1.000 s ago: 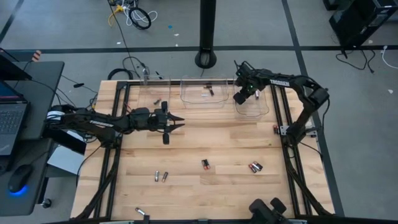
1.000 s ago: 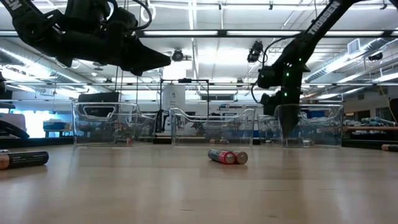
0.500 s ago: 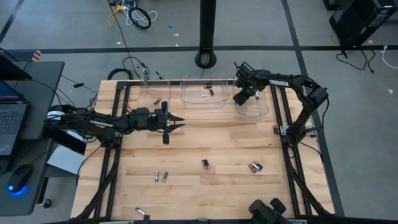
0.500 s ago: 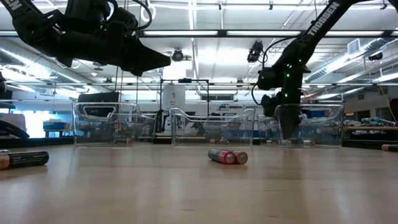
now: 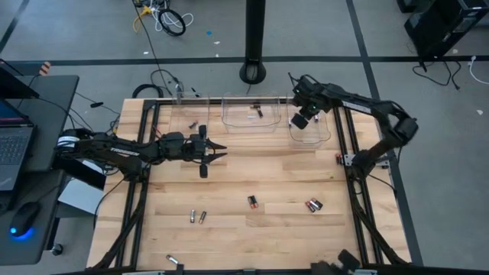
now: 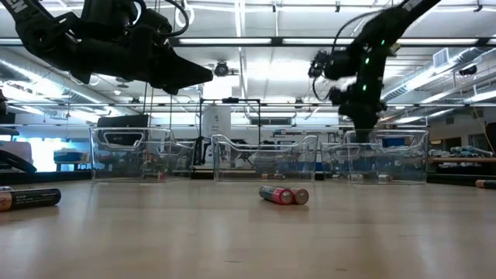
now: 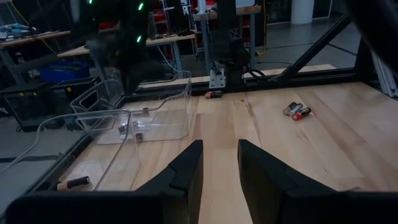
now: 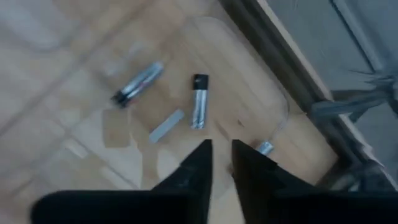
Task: Sort batteries
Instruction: Put the black battery into the middle transparent bin
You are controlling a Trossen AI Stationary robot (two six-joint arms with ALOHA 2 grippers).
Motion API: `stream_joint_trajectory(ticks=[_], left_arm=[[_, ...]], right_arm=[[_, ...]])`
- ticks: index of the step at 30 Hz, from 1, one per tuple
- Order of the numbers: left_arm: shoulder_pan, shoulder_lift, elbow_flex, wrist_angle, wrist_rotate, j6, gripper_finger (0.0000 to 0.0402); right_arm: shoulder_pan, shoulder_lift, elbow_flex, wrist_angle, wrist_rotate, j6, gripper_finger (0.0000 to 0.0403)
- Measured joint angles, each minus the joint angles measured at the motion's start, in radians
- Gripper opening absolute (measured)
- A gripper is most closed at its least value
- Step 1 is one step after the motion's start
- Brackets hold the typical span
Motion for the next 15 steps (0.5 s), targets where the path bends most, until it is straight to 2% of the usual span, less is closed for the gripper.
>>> stream_joint_trajectory(ticks=[2, 4, 9, 15], left_arm=[[0.0, 0.0, 0.0, 0.0, 0.0, 0.0, 0.0106], [0.0, 0.0, 0.0, 0.0, 0.001, 0.0, 0.0106], [0.0, 0.0, 0.0, 0.0, 0.003, 0.0, 0.0106], [0.0, 0.0, 0.0, 0.0, 0.003, 0.002, 0.0106]], right_arm=[[0.038, -0.059, 0.0, -0.044, -0.001, 0.0, 0.0025], [0.087, -0.116, 0.0, -0.096, 0.0, 0.0, 0.001], [0.227, -0.207, -0.001, -0.263, 0.016, 0.058, 0.0025], [0.397, -0.273, -0.087, -0.4, -0.009, 0.207, 0.0008]])
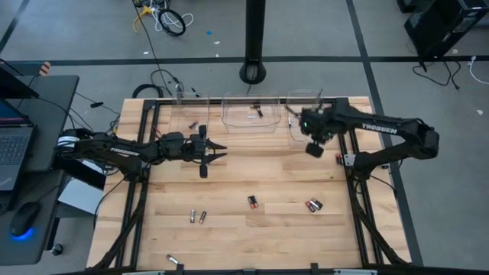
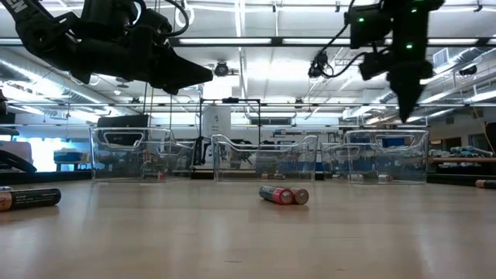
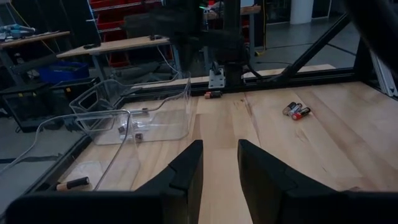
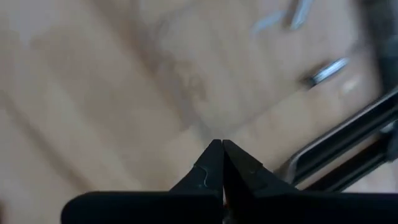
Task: Sort batteries
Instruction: Put the black battery into the middle transparent bin
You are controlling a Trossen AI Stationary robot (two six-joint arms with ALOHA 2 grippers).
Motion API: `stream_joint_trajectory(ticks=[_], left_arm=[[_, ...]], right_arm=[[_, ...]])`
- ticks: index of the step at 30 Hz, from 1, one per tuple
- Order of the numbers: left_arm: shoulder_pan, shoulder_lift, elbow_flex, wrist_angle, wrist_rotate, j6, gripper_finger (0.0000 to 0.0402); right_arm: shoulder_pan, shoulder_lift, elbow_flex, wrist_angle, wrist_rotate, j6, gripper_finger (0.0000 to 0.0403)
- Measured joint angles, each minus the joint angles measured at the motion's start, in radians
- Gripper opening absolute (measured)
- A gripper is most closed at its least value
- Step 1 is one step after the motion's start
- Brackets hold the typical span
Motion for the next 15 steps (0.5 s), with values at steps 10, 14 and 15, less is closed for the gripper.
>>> stream_joint_trajectory(ticks=[10, 14, 15], left_arm=[[0.0, 0.0, 0.0, 0.0, 0.0, 0.0, 0.0106], [0.0, 0.0, 0.0, -0.005, 0.001, 0.0, 0.0106], [-0.001, 0.0, 0.0, -0.009, 0.003, 0.0, 0.0106]], right_arm=[[0.156, -0.07, -0.195, -0.087, -0.09, -0.077, 0.0006], [0.153, -0.071, -0.181, -0.065, -0.1, -0.08, 0.0009], [0.15, -0.07, -0.181, -0.048, -0.115, -0.065, 0.0009]])
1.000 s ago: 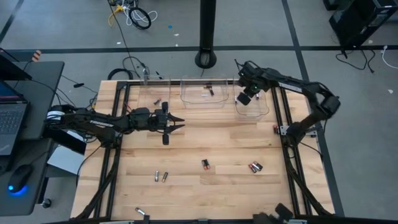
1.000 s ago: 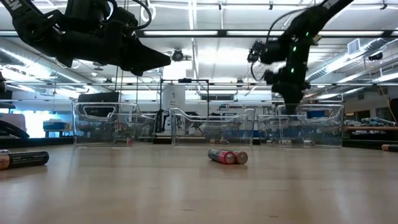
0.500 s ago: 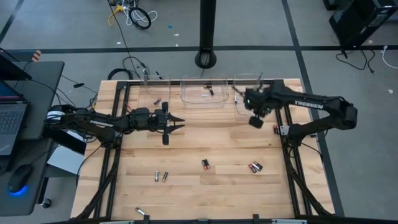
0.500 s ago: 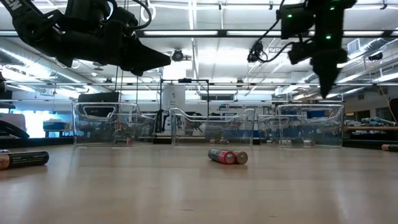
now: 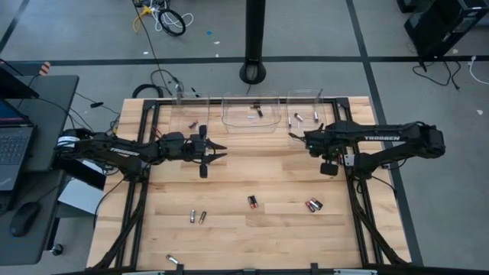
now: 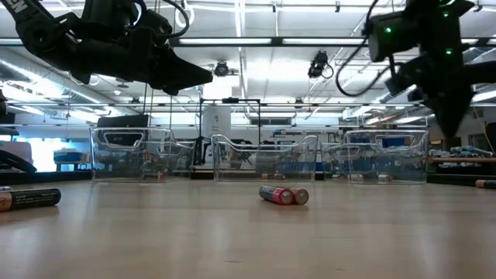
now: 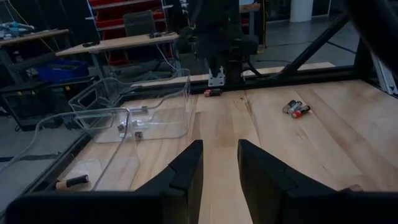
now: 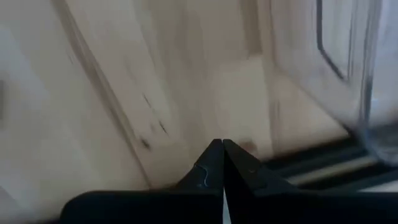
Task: Sort batteries
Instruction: Put the black battery into the middle transparent bin
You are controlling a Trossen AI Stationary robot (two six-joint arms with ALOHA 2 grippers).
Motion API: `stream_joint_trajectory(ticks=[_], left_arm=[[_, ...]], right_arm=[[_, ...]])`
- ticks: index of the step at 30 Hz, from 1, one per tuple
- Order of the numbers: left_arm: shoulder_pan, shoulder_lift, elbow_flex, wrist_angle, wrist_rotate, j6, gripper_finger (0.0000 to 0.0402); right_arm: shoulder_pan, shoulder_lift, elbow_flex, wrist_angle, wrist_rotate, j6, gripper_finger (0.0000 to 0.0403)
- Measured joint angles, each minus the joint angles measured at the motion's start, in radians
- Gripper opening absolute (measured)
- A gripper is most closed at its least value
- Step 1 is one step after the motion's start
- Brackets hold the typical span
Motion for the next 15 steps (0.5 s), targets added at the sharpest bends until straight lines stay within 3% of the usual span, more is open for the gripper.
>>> stream_joint_trajectory(ticks=[4, 7, 15], left_arm=[[-0.005, 0.0, 0.0, -0.005, 0.001, 0.0, 0.0106], [-0.005, 0.0, 0.0, -0.006, 0.001, 0.0, 0.0106], [-0.005, 0.0, 0.0, -0.024, 0.001, -0.004, 0.0106]], right_arm=[[0.034, -0.002, 0.002, 0.056, -0.049, 0.135, 0.0008], [0.094, -0.001, 0.002, 0.084, -0.039, 0.328, 0.0008], [0.363, -0.001, -0.029, 0.101, 0.127, 0.913, 0.0008]])
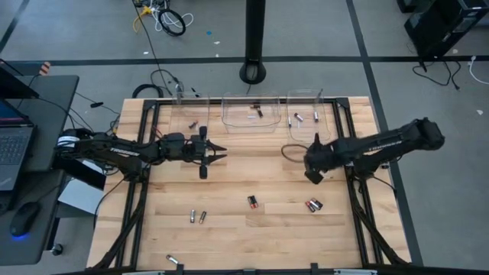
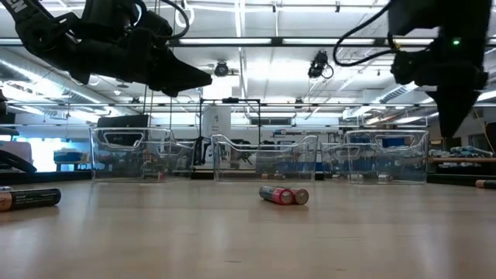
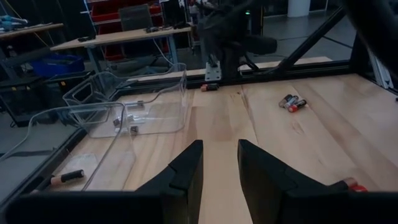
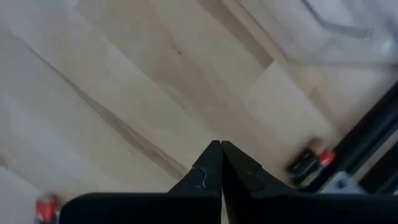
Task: Sort batteries
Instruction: Put the black battery into the middle transparent bin
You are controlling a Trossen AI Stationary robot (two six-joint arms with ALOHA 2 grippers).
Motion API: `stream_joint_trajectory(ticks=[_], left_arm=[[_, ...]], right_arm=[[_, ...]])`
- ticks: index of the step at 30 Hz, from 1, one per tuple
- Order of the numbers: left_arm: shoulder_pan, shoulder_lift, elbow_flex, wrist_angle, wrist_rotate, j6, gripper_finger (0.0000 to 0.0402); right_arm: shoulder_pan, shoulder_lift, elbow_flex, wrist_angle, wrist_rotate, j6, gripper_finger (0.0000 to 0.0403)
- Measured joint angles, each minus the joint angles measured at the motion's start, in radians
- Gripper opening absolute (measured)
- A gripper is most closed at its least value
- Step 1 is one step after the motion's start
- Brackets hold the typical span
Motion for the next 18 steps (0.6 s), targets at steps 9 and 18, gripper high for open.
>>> stream_joint_trajectory(ticks=[9, 18], left_arm=[[0.0, 0.0, 0.0, -0.002, 0.0, -0.003, 0.0106], [0.0, 0.0, 0.0, 0.003, 0.0, -0.004, 0.0106]], right_arm=[[0.224, 0.0, -0.191, 0.219, 0.084, 0.329, 0.0009], [0.252, 0.031, -0.286, 0.234, 0.256, 0.497, 0.0008]])
